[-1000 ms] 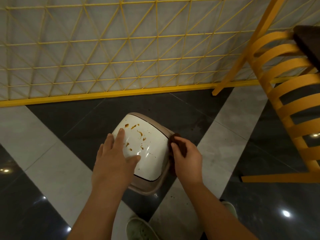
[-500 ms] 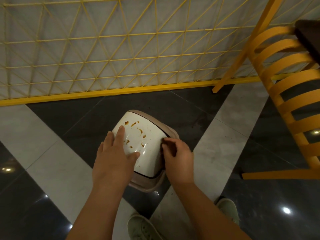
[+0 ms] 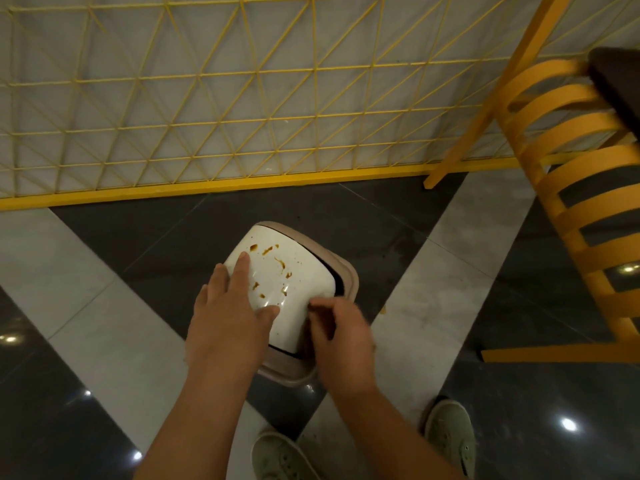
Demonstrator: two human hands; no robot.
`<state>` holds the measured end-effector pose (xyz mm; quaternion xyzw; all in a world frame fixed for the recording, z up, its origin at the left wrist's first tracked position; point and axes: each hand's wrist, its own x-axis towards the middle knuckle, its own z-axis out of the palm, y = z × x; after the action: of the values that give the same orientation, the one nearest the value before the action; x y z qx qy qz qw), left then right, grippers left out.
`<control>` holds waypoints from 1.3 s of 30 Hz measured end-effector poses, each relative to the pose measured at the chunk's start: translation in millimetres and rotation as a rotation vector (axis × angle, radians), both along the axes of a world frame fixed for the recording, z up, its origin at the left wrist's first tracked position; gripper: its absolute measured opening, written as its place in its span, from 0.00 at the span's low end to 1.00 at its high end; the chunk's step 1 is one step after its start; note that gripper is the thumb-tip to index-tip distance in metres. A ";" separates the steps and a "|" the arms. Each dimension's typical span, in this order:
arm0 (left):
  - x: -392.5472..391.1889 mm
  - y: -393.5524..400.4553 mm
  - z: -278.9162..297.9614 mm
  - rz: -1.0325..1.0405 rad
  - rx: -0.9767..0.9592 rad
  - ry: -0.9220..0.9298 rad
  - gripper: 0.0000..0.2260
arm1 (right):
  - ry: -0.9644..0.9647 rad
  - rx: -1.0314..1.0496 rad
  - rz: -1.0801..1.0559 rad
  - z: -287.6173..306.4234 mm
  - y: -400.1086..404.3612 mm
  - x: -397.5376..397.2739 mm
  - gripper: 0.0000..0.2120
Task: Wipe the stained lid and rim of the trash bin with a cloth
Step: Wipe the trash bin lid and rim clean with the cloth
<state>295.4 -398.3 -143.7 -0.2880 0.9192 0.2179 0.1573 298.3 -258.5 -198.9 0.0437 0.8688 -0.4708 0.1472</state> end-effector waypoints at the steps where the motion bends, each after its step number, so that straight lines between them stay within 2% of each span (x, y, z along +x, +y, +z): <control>1: -0.8 -0.2 0.0 -0.002 -0.001 0.004 0.38 | 0.014 -0.044 0.071 2.6 -4.9 13.8 0.08; 3: -2.1 -0.5 0.3 -0.014 0.005 0.006 0.38 | 0.041 -0.109 0.193 2.7 -4.4 34.3 0.10; 5: -1.9 -0.3 0.8 -0.027 0.016 0.004 0.38 | -0.021 -0.128 0.202 1.6 3.6 32.1 0.12; 8: -1.0 -1.3 1.2 -0.025 0.036 -0.007 0.38 | -0.062 -0.169 0.062 11.9 13.9 15.0 0.10; 10: -0.6 -2.0 1.5 -0.015 0.054 -0.017 0.39 | -0.055 -0.283 -0.064 23.6 14.9 8.7 0.11; 15: -1.4 2.7 4.4 0.001 0.070 -0.022 0.39 | -0.133 -0.452 -0.156 40.3 23.0 18.4 0.14; 16: -2.0 3.0 4.1 0.003 0.068 -0.025 0.39 | -0.157 -0.444 -0.109 40.7 28.5 20.8 0.15; 19: -2.8 3.2 3.3 0.013 0.072 -0.032 0.39 | -0.316 -0.300 0.266 43.5 42.0 25.4 0.16; 20: -3.0 3.4 3.3 0.013 0.072 -0.034 0.39 | -0.373 -0.274 0.326 45.8 45.4 24.4 0.15; 23: -3.0 3.9 4.5 0.017 0.084 -0.039 0.39 | -0.481 -0.326 0.302 54.0 55.4 10.6 0.12; 25: -3.0 3.5 4.8 0.019 0.091 -0.038 0.39 | -0.508 -0.318 0.410 58.8 62.6 3.2 0.09; 27: -2.3 2.5 4.1 0.021 0.094 -0.022 0.39 | -0.455 -0.282 0.489 63.0 64.8 1.8 0.09; 29: -1.9 2.7 3.9 0.018 0.098 -0.018 0.39 | -0.367 -0.305 0.388 63.3 66.2 2.7 0.08; 32: -2.1 3.7 5.3 0.012 0.095 -0.029 0.39 | -0.287 -0.492 0.073 66.4 66.0 -2.2 0.08; 36: -2.2 2.8 3.6 0.004 0.084 -0.018 0.39 | -0.261 -0.691 -0.117 71.1 46.3 -21.9 0.08; 37: -2.2 2.7 3.3 0.004 0.083 -0.018 0.39 | -0.245 -0.694 -0.164 66.8 37.6 -28.0 0.09; 39: -2.7 3.0 3.8 0.007 0.080 -0.026 0.39 | -0.098 -0.495 -0.253 46.8 20.8 -39.7 0.11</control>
<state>292.7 -395.3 -139.9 -0.2876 0.9065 0.2514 0.1797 258.6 -237.7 -152.1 0.1372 0.7067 -0.6808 0.1350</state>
